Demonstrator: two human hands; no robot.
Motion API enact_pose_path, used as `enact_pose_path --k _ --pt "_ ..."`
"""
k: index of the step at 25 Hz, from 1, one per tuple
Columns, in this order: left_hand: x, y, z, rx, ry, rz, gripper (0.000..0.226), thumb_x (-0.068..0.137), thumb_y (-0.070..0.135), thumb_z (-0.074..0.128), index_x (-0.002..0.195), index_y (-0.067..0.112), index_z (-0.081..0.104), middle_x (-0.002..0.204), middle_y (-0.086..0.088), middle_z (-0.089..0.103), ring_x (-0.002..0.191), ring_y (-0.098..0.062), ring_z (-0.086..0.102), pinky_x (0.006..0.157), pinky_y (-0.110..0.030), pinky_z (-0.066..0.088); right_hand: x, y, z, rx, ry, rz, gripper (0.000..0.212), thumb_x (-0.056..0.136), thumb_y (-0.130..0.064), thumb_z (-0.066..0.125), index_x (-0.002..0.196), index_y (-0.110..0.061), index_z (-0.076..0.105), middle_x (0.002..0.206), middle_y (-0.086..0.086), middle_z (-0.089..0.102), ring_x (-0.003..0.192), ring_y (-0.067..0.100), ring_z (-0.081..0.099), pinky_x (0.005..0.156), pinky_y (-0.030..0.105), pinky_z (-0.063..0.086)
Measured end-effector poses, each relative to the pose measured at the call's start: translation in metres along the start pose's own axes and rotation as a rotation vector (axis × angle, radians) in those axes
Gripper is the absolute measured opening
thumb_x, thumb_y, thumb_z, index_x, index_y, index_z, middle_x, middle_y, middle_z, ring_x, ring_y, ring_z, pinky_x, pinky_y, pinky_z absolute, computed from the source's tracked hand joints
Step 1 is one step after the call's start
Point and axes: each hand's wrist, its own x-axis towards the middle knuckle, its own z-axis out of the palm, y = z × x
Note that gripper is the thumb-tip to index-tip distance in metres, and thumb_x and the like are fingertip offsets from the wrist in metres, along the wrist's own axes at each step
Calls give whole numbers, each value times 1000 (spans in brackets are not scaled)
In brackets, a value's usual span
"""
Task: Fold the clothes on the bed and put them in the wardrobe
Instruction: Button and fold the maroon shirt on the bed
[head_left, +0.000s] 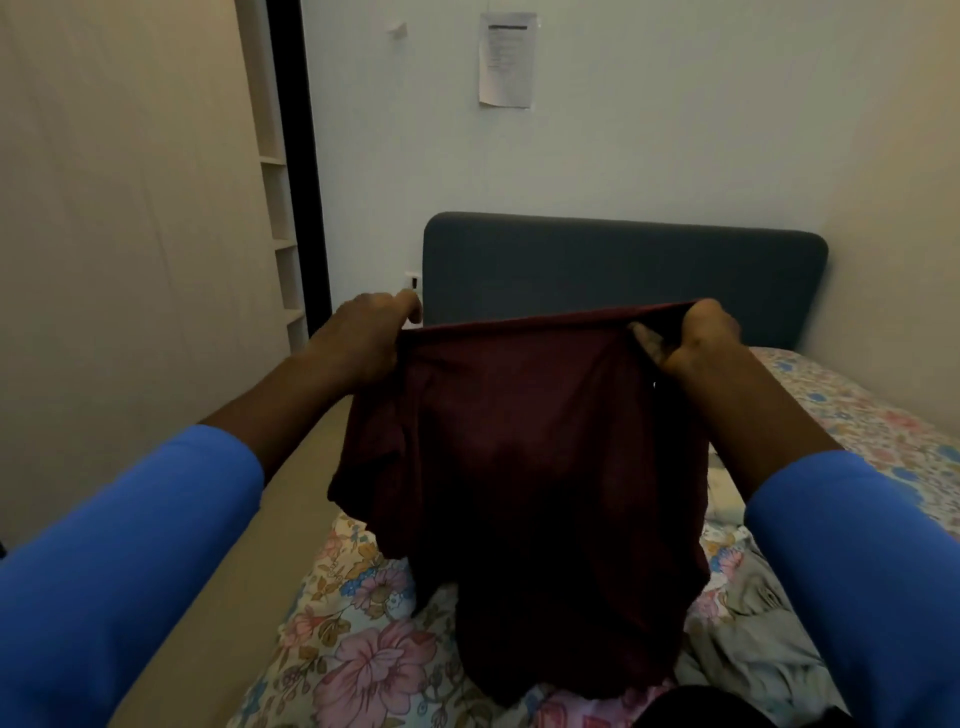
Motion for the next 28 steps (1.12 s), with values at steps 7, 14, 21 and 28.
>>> enact_pose_path --k 7,14,21,28 --pt "-21 -22 -6 13 21 -16 23 100 14 62 122 16 70 112 -7 72 100 -23 66 88 -40 56 -11 19 -19 66 153 -151 33 103 -4 39 126 -13 62 107 13 72 74 23 73 60 35 63" --pt "-34 -39 75 298 -368 -455 29 97 29 65 122 15 63 127 -11 57 109 -31 61 92 -42 56 21 90 -56 -89 316 256 28 102 -16 55 129 -8 54 127 18 56 104 40 62 45 45 59" --pt "58 -34 131 -928 -389 -1018 29 110 15 34 115 0 58 88 -16 66 68 -30 63 54 -38 58 100 76 -38 107 220 381 52 110 -39 29 149 -9 46 146 23 49 129 48 51 84 69 54" --pt "309 -13 14 -1414 509 -788 34 71 19 51 97 19 74 93 -9 75 81 -32 75 58 -45 63 127 -125 108 393 -29 -247 54 112 -37 28 159 -11 32 164 12 31 148 39 34 94 63 50"
